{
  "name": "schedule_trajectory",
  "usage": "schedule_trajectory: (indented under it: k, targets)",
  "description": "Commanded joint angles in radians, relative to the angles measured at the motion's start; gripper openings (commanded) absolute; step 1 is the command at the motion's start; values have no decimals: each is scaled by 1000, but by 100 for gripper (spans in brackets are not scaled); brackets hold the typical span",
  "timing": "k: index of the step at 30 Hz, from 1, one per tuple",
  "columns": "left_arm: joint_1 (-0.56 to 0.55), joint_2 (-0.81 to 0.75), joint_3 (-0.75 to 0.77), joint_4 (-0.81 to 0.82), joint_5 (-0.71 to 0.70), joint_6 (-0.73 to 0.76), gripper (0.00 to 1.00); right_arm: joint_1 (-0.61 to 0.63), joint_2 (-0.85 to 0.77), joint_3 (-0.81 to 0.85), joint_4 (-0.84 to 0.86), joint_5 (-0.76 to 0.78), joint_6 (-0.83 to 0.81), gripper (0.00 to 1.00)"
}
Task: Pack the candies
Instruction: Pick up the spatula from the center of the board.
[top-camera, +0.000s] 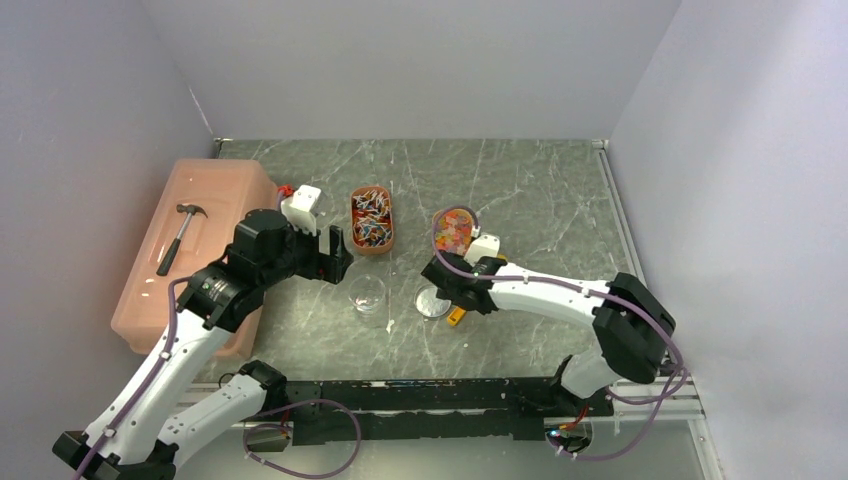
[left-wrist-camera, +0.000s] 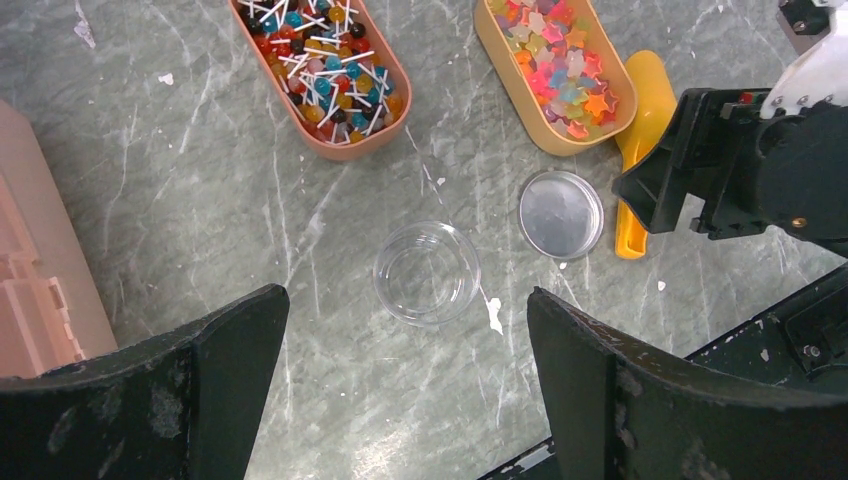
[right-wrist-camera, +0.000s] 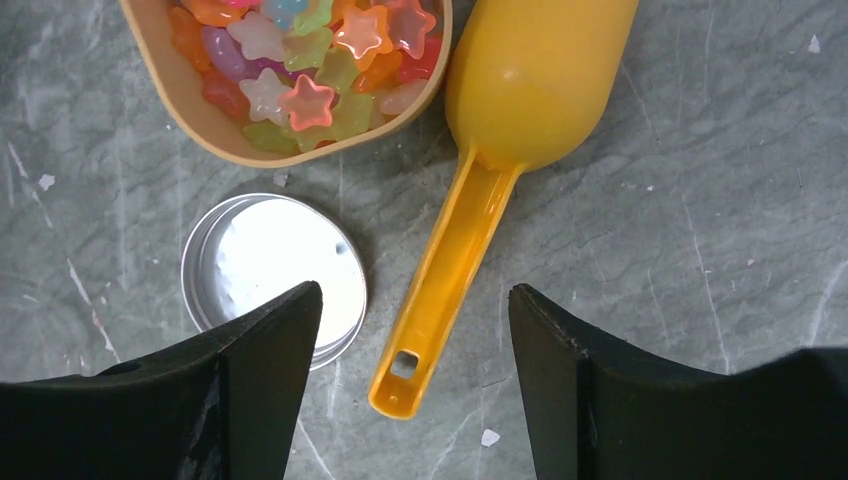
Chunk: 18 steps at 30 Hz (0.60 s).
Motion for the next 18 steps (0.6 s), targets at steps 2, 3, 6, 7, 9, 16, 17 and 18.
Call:
schedule_trajectory:
  k: [2, 3, 6, 7, 9, 16, 17, 18]
  targets:
    - [4, -16, 4, 9, -4, -3, 95, 4, 45, 46, -47, 44, 80, 70]
    - [4, -16, 4, 10, -4, -4, 95, 5, 52, 44, -50, 44, 88, 69]
    - [4, -19, 2, 7, -4, -4, 95, 3, 67, 31, -43, 43, 104, 67]
    - [4, -20, 1, 9, -4, -4, 95, 2, 70, 24, -36, 40, 107, 66]
    - [4, -19, 1, 11, -4, -3, 95, 1, 77, 15, -23, 32, 109, 65]
    - [4, -15, 0, 10, -9, -5, 95, -7, 106, -7, 9, 18, 108, 61]
    - [4, -13, 0, 10, -10, -5, 95, -7, 111, -12, 14, 14, 109, 60]
    - [4, -14, 0, 9, -10, -5, 95, -8, 113, -16, 19, 13, 109, 59]
